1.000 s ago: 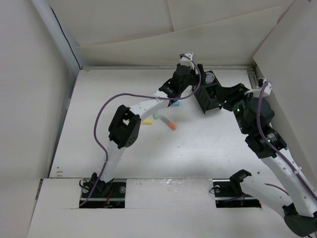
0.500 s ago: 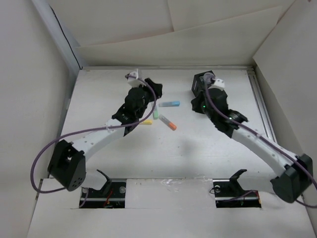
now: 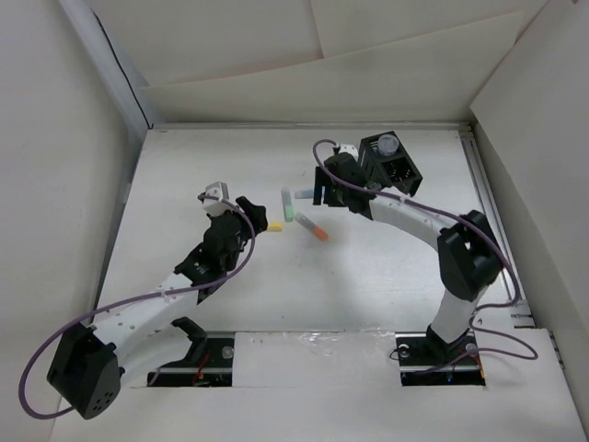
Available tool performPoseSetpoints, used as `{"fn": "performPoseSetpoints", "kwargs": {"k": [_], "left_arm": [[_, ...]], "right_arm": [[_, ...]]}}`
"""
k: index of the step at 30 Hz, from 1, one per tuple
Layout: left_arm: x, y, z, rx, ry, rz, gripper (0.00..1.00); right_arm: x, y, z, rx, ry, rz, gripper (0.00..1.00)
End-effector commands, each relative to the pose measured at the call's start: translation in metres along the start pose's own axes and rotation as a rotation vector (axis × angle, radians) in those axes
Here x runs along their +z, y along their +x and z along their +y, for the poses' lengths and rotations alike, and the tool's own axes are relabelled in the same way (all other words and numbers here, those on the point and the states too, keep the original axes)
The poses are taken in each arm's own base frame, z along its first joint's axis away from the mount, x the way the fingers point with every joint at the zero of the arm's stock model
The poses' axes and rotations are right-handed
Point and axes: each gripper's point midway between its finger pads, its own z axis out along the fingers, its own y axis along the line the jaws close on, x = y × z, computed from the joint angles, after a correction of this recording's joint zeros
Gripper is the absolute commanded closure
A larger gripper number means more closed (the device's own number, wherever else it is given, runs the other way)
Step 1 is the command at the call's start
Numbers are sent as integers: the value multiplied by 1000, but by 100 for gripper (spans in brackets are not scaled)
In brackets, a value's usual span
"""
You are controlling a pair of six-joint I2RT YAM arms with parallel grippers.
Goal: Sort the stationery into containers
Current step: Pick up the pen from the center of the board.
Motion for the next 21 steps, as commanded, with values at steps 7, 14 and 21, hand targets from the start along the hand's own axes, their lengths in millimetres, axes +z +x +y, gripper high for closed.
{"fn": "performPoseSetpoints", "kwargs": {"k": [7,14,21], "left_arm": [[-10,-17,3,40,25,-75,44],[-15,-12,-12,26,106,-35,41],[-18,-14,-12,13,112,-42,40]], "right_arm": [[32,21,8,-127,-61,126,28],[38,49,38,-250,-140,200,35],[58,56,40,-276,-131,225,34]]}}
